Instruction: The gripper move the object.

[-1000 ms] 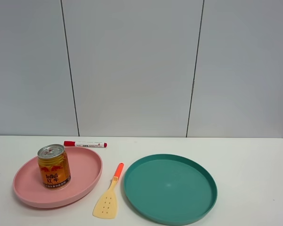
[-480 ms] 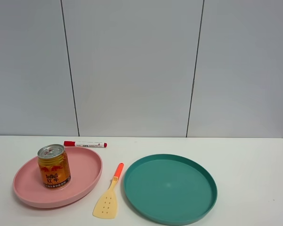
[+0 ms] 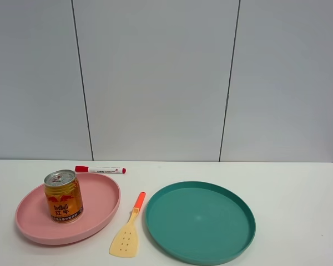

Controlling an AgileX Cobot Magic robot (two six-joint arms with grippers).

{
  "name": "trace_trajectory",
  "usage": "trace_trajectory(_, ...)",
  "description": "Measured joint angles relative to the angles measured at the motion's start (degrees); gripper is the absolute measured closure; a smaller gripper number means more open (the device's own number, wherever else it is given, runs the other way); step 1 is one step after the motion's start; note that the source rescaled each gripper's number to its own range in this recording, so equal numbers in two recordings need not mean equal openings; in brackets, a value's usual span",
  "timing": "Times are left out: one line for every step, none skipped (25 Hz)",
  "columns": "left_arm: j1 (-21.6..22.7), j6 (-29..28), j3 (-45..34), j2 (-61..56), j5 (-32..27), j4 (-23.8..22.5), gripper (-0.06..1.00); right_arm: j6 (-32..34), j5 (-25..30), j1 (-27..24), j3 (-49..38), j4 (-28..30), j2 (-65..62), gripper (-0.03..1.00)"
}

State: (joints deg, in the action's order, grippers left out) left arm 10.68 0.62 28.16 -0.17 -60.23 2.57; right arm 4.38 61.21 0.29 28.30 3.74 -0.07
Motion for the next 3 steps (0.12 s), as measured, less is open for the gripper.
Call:
trace_trajectory(0.0,0.0,0.0,0.0,0.0,0.0,-0.05,0.0,0.0,0.0,0.0,0.0,0.0,-0.03)
trace_trajectory(0.0,0.0,0.0,0.0,0.0,0.0,-0.05,0.0,0.0,0.0,0.0,0.0,0.0,-0.03)
trace_trajectory(0.0,0.0,0.0,0.0,0.0,0.0,-0.05,0.0,0.0,0.0,0.0,0.0,0.0,-0.03)
